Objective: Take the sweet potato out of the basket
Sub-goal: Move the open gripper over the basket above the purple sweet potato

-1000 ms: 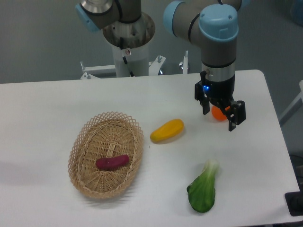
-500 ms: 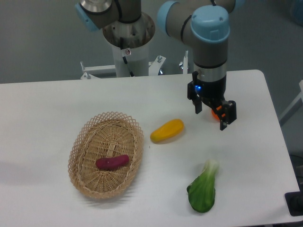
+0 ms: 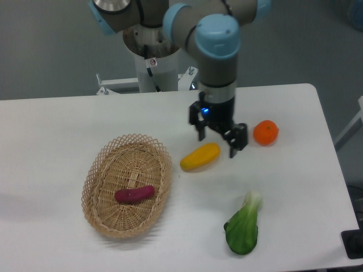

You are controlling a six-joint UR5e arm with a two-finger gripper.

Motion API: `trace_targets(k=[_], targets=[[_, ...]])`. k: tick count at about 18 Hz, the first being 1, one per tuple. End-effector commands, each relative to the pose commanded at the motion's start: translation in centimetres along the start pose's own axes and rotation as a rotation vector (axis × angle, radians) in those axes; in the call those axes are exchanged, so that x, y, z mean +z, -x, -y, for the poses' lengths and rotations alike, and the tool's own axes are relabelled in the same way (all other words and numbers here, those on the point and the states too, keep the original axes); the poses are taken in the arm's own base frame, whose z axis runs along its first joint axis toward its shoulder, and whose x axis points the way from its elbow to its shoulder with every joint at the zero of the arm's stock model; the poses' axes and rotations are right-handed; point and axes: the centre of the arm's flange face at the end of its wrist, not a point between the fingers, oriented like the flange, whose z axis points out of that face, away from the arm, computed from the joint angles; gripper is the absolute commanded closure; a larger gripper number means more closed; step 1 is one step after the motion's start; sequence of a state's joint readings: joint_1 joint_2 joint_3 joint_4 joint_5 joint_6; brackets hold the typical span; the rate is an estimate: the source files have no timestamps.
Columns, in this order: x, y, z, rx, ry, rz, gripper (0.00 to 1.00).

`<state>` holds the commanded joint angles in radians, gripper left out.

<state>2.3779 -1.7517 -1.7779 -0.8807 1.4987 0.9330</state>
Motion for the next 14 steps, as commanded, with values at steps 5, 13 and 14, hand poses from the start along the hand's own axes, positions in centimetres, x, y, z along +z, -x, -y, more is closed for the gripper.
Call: trace_targets(k=[5,13,14], targets=[[4.6,-4.0,3.7,0.122,0.007,-0.042,0.00],[9.8,-8.4,6.9,0.446,0.004,-0.089,0.00],[10.4,-8.7,6.9,0.472,0.008,-0.099,0.00]])
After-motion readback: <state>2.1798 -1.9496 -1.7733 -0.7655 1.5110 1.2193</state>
